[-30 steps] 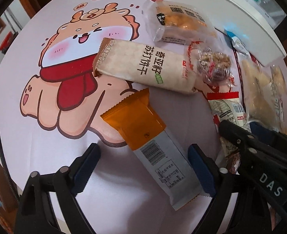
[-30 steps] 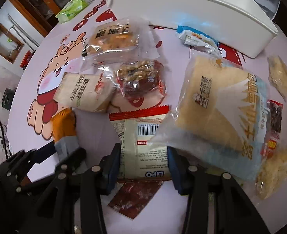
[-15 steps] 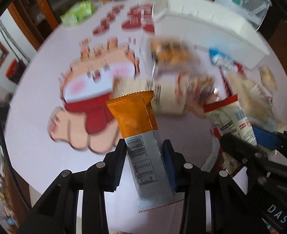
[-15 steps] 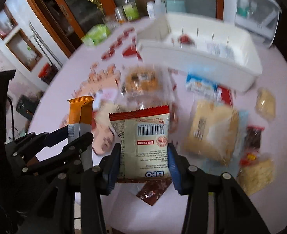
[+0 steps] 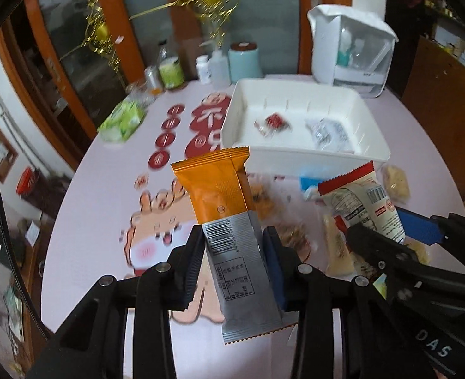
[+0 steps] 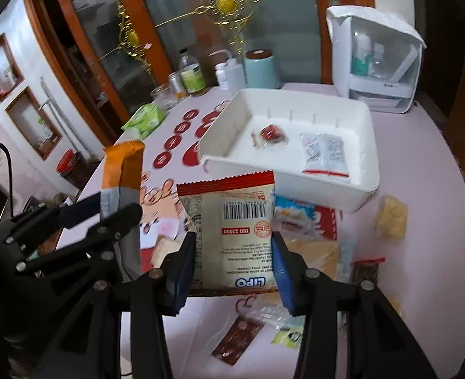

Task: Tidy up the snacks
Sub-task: 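Carry both packs over the tray and release them inside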

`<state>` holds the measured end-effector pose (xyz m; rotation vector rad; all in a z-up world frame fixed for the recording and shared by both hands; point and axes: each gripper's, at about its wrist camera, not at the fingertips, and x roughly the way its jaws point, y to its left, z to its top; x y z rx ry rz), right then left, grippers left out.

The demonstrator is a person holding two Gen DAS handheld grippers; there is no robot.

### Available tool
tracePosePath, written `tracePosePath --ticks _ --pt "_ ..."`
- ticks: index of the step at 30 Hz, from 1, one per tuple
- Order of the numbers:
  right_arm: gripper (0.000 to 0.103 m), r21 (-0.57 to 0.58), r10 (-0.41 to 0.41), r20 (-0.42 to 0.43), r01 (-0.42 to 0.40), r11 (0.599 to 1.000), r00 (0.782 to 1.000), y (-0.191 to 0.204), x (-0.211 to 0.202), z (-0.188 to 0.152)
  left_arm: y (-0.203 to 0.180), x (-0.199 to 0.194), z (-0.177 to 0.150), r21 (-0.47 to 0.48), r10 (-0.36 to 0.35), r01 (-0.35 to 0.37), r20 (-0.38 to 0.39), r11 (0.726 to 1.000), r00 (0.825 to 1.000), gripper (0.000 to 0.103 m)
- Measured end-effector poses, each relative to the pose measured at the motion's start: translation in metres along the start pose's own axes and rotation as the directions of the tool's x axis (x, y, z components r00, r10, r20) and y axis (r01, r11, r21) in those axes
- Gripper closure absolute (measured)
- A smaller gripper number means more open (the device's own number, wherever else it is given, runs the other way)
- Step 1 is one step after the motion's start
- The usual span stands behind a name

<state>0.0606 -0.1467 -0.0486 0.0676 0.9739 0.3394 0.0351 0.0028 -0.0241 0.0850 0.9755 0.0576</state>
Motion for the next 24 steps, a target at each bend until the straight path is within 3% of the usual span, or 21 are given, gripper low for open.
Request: tracePosePath --ticks 11,18,24 --pt "0.057 0.005 -0.156 0.039 0.156 0.988 0.987 -0.030 0.030 0.063 -0.020 0.026 0.083 0.086 -0.019 0.011 0.092 0.996 0.996 0.066" --pt "0.057 0.006 -0.260 0.018 0.260 0.965 0.965 -0.055 0.075 0.111 -0.033 0.075 0.137 0.126 -0.008 -0.007 0.122 0.992 0.993 0.066" --pt "0.057 0.001 -0.310 -0.041 0.310 0.951 0.950 -0.074 0.125 0.126 -0.041 0.133 0.171 0.123 -0.024 0.014 0.076 0.992 0.997 0.066"
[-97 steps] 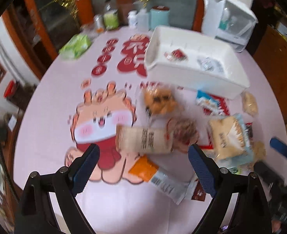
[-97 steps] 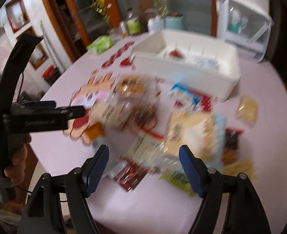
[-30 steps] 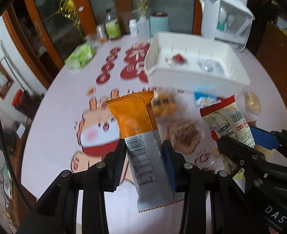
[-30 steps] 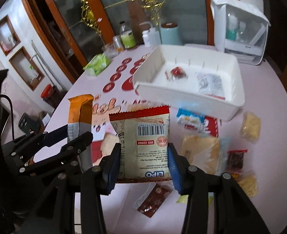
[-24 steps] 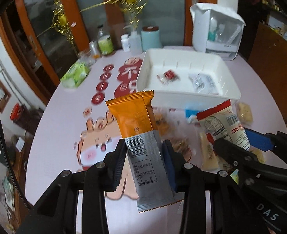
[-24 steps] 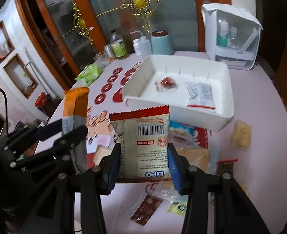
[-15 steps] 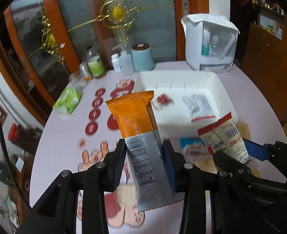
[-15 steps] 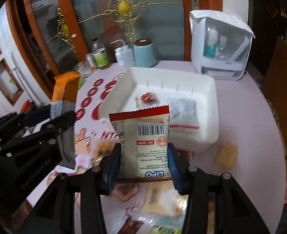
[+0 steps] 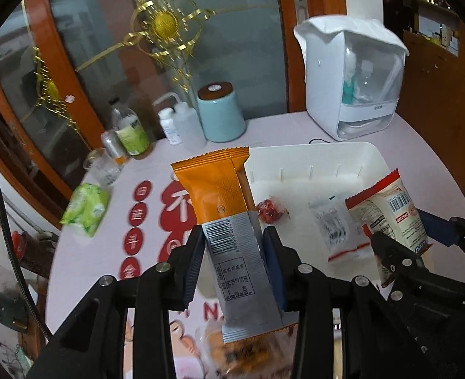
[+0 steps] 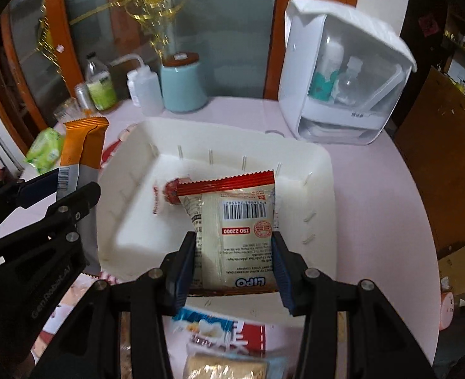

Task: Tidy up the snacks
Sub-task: 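Carry both packs over the tray and release them inside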

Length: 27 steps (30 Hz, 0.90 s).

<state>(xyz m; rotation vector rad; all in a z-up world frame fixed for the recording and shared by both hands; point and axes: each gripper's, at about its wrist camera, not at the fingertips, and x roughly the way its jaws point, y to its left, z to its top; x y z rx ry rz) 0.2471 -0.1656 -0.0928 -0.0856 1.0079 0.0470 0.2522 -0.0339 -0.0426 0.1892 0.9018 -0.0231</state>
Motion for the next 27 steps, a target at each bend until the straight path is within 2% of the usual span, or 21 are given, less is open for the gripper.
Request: tracePosePath --ticks 3,8,10,12,13,14,17,22,27 --pt "0.057 0.016 0.001 -0.049 0.000 1.000 0.999 -0.003 0.027 -0.002 -0.004 0.037 0.006 -0.001 -0.016 0.016 -0.045 1.000 0.999 0.066" --pt "0.056 0.072 0.014 -0.068 -0.009 0.997 0.998 -0.014 0.049 -0.008 -0.010 0.087 -0.003 -0.014 -0.051 0.049 -0.137 0.999 0.989 0.066" --pt "0.055 0.102 0.034 -0.071 -0.026 0.994 0.997 -0.019 0.054 -0.011 -0.011 0.100 -0.007 -0.022 -0.053 0.050 -0.147 0.998 0.988 0.065" --pt "0.050 0.129 0.044 -0.076 -0.034 0.991 0.996 -0.023 0.058 -0.013 -0.012 0.109 -0.010 -0.024 -0.065 0.062 -0.158 0.998 0.985 0.059" --pt "0.048 0.137 0.047 -0.068 -0.037 0.990 0.997 -0.025 0.058 -0.014 -0.014 0.113 -0.011 -0.025 -0.081 0.078 -0.171 0.997 0.982 0.043" --pt "0.046 0.143 0.046 -0.060 -0.037 0.989 0.997 -0.027 0.057 -0.015 -0.014 0.114 -0.013 -0.029 -0.089 0.085 -0.175 0.996 0.980 0.030" --pt "0.040 0.161 0.057 -0.045 -0.050 0.986 0.997 -0.031 0.056 -0.016 -0.013 0.116 -0.016 -0.041 -0.088 0.083 -0.168 0.996 0.982 0.024" --pt "0.040 0.176 0.078 -0.031 -0.071 0.982 0.996 -0.033 0.049 -0.018 -0.006 0.119 -0.018 -0.094 -0.139 0.123 -0.196 0.988 0.971 0.023" --pt "0.040 0.191 0.097 0.000 -0.095 0.977 0.995 -0.037 0.027 -0.023 -0.008 0.102 -0.023 -0.074 -0.124 0.113 -0.154 0.991 0.980 0.023"
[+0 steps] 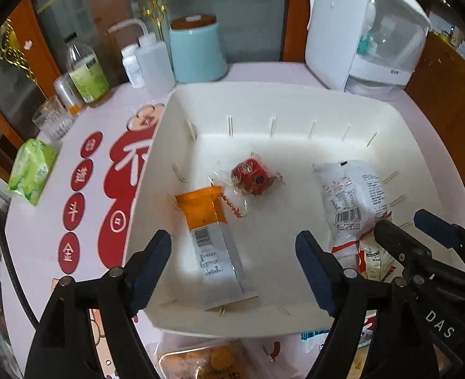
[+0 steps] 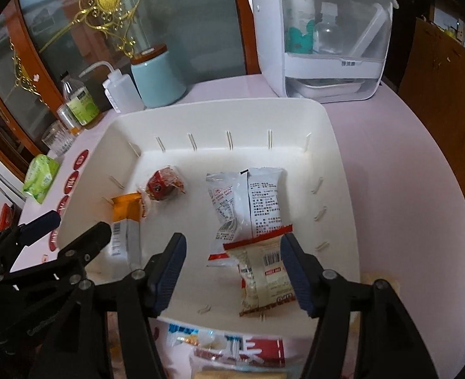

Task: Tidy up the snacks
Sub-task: 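Carry both packs over the tray and release them inside, then grasp the brown wrapped sweet with the right gripper while the left grasps the beige cracker pack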

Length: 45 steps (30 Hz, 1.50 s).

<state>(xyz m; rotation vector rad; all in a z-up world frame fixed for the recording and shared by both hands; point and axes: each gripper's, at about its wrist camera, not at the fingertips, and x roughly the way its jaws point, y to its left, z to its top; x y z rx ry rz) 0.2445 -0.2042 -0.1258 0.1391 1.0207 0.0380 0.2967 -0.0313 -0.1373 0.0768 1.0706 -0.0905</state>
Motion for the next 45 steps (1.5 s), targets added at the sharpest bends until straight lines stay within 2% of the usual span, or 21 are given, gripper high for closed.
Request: tracePosePath --ticks 5,8,12,15,19,24,29,33,38,42,45 --pt "0.040 0.005 0.020 0.041 -0.020 1.000 0.999 -0.003 -0.034 -0.009 0.001 -0.043 -0.013 0.017 -0.017 0.015 0.121 1.000 0.992 0.023" --pt "0.040 -0.002 0.027 0.060 -0.027 1.000 0.998 -0.003 -0.058 -0.019 0.003 -0.070 -0.021 0.028 -0.013 0.008 0.154 1.000 0.988 0.023" --pt "0.040 -0.028 0.040 0.087 -0.038 0.999 0.995 -0.001 -0.090 -0.036 0.008 -0.097 -0.031 0.014 -0.014 0.012 0.132 1.000 0.991 0.023" --pt "0.040 -0.057 0.047 0.099 -0.041 0.998 0.994 0.002 -0.111 -0.050 0.018 -0.120 -0.044 -0.030 -0.061 0.065 0.110 0.997 0.992 0.023" --pt "0.040 -0.094 0.059 0.119 -0.048 0.994 0.991 0.007 -0.139 -0.070 0.029 -0.150 -0.067 -0.078 -0.063 0.073 0.123 0.994 0.990 0.023" --pt "0.040 -0.133 0.109 0.107 -0.095 0.987 0.988 0.011 -0.158 -0.099 0.035 -0.185 -0.093 -0.058 -0.025 0.035 0.168 0.998 0.985 0.022" --pt "0.041 -0.172 0.148 0.037 -0.140 0.975 0.988 0.019 -0.154 -0.136 0.037 -0.205 -0.132 0.019 0.051 -0.055 0.192 0.998 0.980 0.022" --pt "0.041 -0.180 0.161 -0.023 -0.162 0.970 0.987 0.024 -0.145 -0.164 0.037 -0.206 -0.166 0.085 0.085 -0.099 0.152 0.991 0.985 0.022" --pt "0.041 -0.155 0.107 -0.112 -0.124 0.980 0.988 0.029 -0.126 -0.198 0.038 -0.193 -0.204 0.179 0.109 -0.120 0.066 0.977 0.992 0.022" --pt "0.041 -0.096 0.058 -0.199 -0.078 0.992 0.978 0.031 -0.103 -0.221 0.047 -0.169 -0.221 0.266 0.101 -0.092 -0.020 0.960 0.995 0.022" --pt "0.041 0.010 0.075 -0.259 -0.075 0.997 0.963 0.029 -0.087 -0.231 0.053 -0.148 -0.220 0.327 0.074 -0.050 -0.062 0.944 0.995 0.022"
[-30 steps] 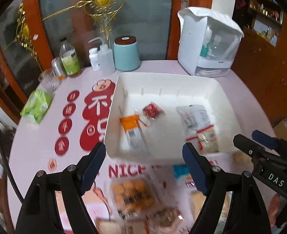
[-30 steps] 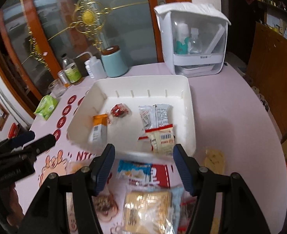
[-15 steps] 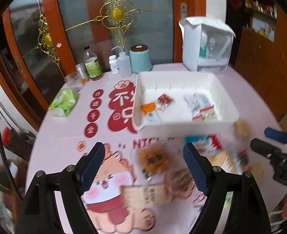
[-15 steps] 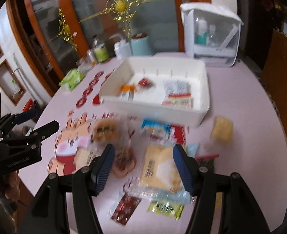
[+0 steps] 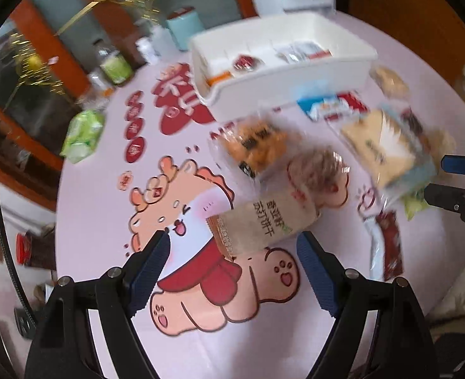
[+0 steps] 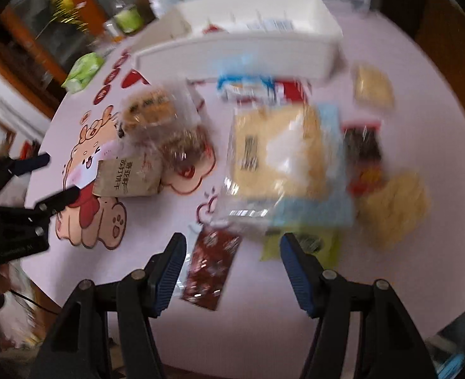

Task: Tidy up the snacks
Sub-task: 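Grasp the brown wrapped sweet with the right gripper while the left grasps the beige cracker pack, then carry both snacks over the tray and open both grippers to drop them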

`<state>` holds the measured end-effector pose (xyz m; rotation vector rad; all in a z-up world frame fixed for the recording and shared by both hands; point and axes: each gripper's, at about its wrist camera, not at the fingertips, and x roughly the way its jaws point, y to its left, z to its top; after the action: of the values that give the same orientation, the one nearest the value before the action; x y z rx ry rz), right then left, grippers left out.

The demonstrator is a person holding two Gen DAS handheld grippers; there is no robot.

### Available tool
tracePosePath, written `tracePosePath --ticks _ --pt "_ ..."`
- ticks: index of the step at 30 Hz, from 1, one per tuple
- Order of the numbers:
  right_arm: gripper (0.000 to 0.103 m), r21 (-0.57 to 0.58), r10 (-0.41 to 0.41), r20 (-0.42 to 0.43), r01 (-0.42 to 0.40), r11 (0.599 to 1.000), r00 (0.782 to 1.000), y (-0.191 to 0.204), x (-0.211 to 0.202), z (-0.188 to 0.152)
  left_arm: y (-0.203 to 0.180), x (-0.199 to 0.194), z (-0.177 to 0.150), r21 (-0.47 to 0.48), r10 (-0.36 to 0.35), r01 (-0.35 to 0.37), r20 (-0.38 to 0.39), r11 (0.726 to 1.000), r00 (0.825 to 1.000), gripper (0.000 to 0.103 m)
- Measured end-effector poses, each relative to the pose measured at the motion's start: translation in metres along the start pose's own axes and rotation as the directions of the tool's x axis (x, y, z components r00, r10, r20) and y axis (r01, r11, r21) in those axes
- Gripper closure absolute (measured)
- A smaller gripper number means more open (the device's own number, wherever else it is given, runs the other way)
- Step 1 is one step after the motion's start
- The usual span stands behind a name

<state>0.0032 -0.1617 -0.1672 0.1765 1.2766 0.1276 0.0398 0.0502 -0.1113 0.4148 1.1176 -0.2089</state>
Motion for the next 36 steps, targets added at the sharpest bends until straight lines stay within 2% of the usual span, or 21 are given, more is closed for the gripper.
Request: tracePosePath --ticks 4,6,12,13,16,19,21,23,24,28,30,32,36 --pt "0.041 0.070 -0.028 -0.044 0.031 0.997 0.999 0.011 0.021 -0.009 0.003 0.032 0.003 0.108 -0.115 0.123 -0.075 0.986 0.990 0.022" --pt "0.041 0.099 -0.036 -0.060 0.042 0.994 0.998 0.016 0.029 -0.013 -0.003 0.048 0.002 0.191 -0.154 0.169 -0.090 0.967 0.984 0.022" --pt "0.040 0.173 -0.074 -0.099 0.090 0.981 0.992 0.025 0.051 -0.027 -0.017 0.087 0.002 0.305 -0.212 0.251 -0.156 0.919 0.965 0.022" --pt "0.040 0.171 -0.089 -0.085 0.103 0.980 0.992 0.027 0.051 -0.027 -0.019 0.092 0.002 0.317 -0.216 0.257 -0.159 0.913 0.963 0.022" --pt "0.039 0.163 -0.131 -0.079 0.143 0.976 0.988 0.033 0.054 -0.027 -0.022 0.101 0.004 0.333 -0.243 0.289 -0.172 0.898 0.955 0.022" --pt "0.040 0.137 -0.180 -0.078 0.190 0.972 0.980 0.041 0.056 -0.028 -0.023 0.111 0.007 0.344 -0.245 0.294 -0.178 0.892 0.953 0.021" --pt "0.043 0.120 -0.211 -0.078 0.219 0.968 0.974 0.046 0.057 -0.030 -0.023 0.114 0.009 0.351 -0.241 0.290 -0.177 0.890 0.954 0.021" --pt "0.049 0.105 -0.242 -0.074 0.249 0.963 0.967 0.048 0.058 -0.032 -0.024 0.117 0.010 0.341 -0.263 0.313 -0.185 0.886 0.947 0.020" --pt "0.056 0.105 -0.242 -0.066 0.248 0.963 0.968 0.048 0.057 -0.033 -0.023 0.119 0.011 0.332 -0.274 0.325 -0.191 0.886 0.943 0.020" --pt "0.063 0.111 -0.231 -0.065 0.237 0.965 0.971 0.046 0.053 -0.038 -0.019 0.126 0.013 0.290 -0.316 0.369 -0.214 0.883 0.924 0.019" --pt "0.065 0.114 -0.215 -0.066 0.221 0.969 0.974 0.045 0.052 -0.040 -0.021 0.124 0.010 0.301 -0.312 0.364 -0.209 0.881 0.927 0.021" --pt "0.066 0.109 -0.200 -0.068 0.207 0.972 0.977 0.047 0.050 -0.043 -0.020 0.124 0.013 0.304 -0.315 0.366 -0.205 0.880 0.927 0.034" --pt "0.067 0.099 -0.169 -0.076 0.176 0.979 0.983 0.057 0.050 -0.049 -0.023 0.115 0.002 0.308 -0.306 0.357 -0.204 0.882 0.930 0.040"
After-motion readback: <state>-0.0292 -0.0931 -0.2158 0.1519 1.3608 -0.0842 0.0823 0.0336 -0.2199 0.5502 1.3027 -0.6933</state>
